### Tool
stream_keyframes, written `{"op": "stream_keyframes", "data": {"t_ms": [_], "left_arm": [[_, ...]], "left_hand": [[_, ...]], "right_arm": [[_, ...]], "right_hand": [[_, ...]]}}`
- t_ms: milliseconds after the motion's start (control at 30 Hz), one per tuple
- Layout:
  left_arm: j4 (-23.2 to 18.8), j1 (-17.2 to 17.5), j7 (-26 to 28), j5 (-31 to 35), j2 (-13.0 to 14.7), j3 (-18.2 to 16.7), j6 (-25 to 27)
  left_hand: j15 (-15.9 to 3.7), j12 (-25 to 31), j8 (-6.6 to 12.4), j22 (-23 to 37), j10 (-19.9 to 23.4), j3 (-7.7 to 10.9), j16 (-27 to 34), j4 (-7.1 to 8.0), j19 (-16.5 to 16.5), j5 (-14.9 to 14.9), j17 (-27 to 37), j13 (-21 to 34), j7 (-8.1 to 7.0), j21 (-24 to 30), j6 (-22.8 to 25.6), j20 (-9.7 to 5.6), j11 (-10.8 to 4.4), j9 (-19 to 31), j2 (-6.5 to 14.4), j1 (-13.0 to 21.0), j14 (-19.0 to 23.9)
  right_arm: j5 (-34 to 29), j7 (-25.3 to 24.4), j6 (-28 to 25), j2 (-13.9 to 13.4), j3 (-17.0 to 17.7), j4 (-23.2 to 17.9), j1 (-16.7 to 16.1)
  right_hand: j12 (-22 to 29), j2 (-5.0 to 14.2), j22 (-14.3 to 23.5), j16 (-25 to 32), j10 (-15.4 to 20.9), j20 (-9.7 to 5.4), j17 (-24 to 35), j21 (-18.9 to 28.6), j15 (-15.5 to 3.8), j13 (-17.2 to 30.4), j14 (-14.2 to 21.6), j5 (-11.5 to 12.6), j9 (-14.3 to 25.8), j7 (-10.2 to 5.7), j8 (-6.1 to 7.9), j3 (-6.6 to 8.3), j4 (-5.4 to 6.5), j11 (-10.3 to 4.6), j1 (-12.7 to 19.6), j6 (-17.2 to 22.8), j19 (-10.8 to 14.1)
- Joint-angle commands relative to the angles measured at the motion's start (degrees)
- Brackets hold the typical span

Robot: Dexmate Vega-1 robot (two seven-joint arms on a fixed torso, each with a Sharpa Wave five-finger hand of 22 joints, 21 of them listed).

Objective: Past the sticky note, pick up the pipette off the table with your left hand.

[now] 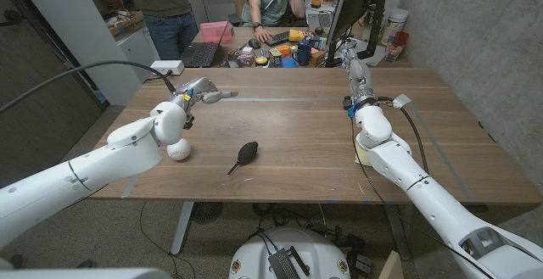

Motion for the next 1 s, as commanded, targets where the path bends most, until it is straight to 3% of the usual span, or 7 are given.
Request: {"op": "stream_keyframes", "data": {"t_ms": [33, 267, 767, 1000], "left_arm": [[-2.0, -5.1, -10.7, 8.1, -2.5, 6.0, -0.9], [-3.8, -4.4, -13.6, 11.2, -3.1, 6.5, -2.2], [-8.2, 5.6, -15.3, 5.8, 3.7, -1.6, -2.8], [-9.2, 7.6, -17.0, 5.5, 6.1, -1.9, -1.2]], "left_hand": [[0.29, -0.3, -0.17, 0.1, -0.1, -0.44, -0.1, 0.11, -0.5, -0.1, 0.1, 0.2, 1.05, -0.4, 0.2, 0.11, 0.00, 0.1, -0.1, -0.4, -0.3], [0.26, -0.6, -0.91, 0.1, -0.4, -0.62, -0.3, 0.24, -0.7, 0.0, 0.1, 0.2, 1.15, -0.5, -0.9, 0.08, 0.39, 0.1, 0.0, -0.6, -0.6], [0.71, -0.6, -0.62, 0.1, 0.3, -0.86, -0.5, 0.36, -1.3, 0.2, 0.1, 0.1, 1.00, -0.7, 1.1, 0.09, 1.82, 0.2, 0.3, -0.7, -1.0], [0.98, -0.6, -0.47, 0.1, 0.4, -0.94, -0.6, 0.37, -1.4, 0.3, 0.0, 0.1, 1.02, -0.8, 1.9, 0.09, 1.93, 0.2, 0.4, -0.7, -1.2]], "right_arm": [[1.1, 0.9, 1.0, -0.5, 1.4, 0.1, -0.4], [1.1, 1.6, 0.3, -0.9, 1.4, 0.3, 0.7], [-0.4, 1.7, -3.1, -1.2, 0.3, -0.6, 4.4], [-1.0, 0.8, -3.3, -1.3, 0.5, -1.4, 4.2]], "right_hand": [[0.1, -0.49, 0.1, 0.0, 0.1, 0.24, 0.1, 0.0, 0.28, 0.1, -0.1, 0.3, 0.2, -0.05, 0.23, -0.19, -0.07, -0.21, -0.2, 0.8, -0.2], [0.1, -0.53, 0.1, 0.0, 0.1, 0.45, 0.1, -0.1, 0.39, 0.1, -0.2, 0.4, 0.2, -0.24, 0.19, -0.27, -0.09, -0.23, -0.2, 0.8, -0.3], [0.1, -0.67, 0.1, -0.2, 0.1, 0.80, 0.1, -0.2, 0.74, 0.1, -0.6, 0.4, 0.2, -0.42, 0.04, -0.51, -0.09, -0.23, -0.4, 0.6, -0.8], [0.1, -0.75, 0.1, -0.2, 0.1, 0.86, 0.1, -0.2, 0.75, 0.1, -0.7, 0.4, 0.2, -0.50, -0.05, -0.63, -0.07, -0.23, -0.5, 0.4, -1.0]]}}
